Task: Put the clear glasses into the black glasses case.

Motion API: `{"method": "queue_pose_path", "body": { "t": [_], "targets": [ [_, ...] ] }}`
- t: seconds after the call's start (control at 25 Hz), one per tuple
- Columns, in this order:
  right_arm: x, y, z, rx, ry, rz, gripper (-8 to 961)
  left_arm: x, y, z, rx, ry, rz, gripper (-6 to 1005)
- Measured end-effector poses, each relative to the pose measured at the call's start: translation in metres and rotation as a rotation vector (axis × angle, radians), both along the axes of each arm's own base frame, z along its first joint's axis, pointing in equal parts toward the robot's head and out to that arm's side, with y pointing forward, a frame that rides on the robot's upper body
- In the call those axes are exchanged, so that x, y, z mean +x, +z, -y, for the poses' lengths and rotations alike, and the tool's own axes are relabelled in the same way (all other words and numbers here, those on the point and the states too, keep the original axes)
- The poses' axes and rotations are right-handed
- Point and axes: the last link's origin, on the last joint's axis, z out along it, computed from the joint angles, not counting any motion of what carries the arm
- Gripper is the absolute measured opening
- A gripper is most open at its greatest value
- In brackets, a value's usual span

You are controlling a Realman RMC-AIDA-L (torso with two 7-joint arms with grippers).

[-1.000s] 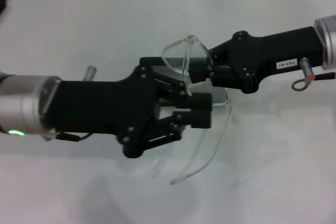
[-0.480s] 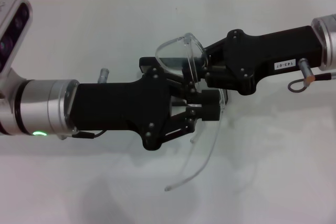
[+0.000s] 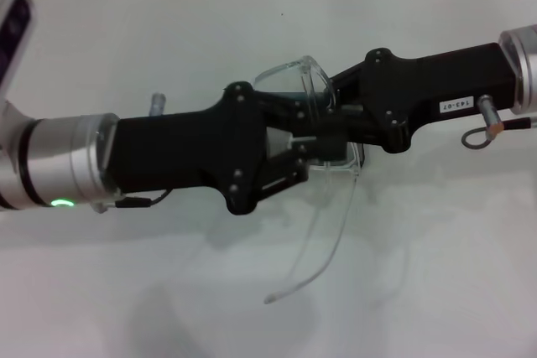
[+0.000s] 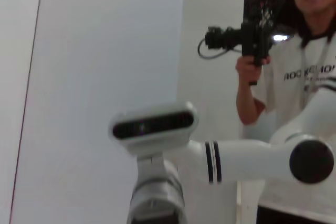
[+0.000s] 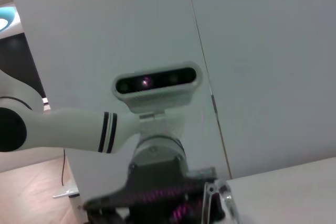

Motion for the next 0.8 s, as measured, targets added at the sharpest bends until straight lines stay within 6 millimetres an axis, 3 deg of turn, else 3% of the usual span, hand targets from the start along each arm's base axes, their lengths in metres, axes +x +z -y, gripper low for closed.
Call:
{"method": "queue_pose_path", "body": {
  "t": [0.8],
  "targets": [
    [-0.0013, 0.0005, -0.0015, 0.022, 0.020, -0.024, 109, -0.0068, -0.0010, -0.0065, 0.097, 0.055, 0.033, 154]
  ]
}}
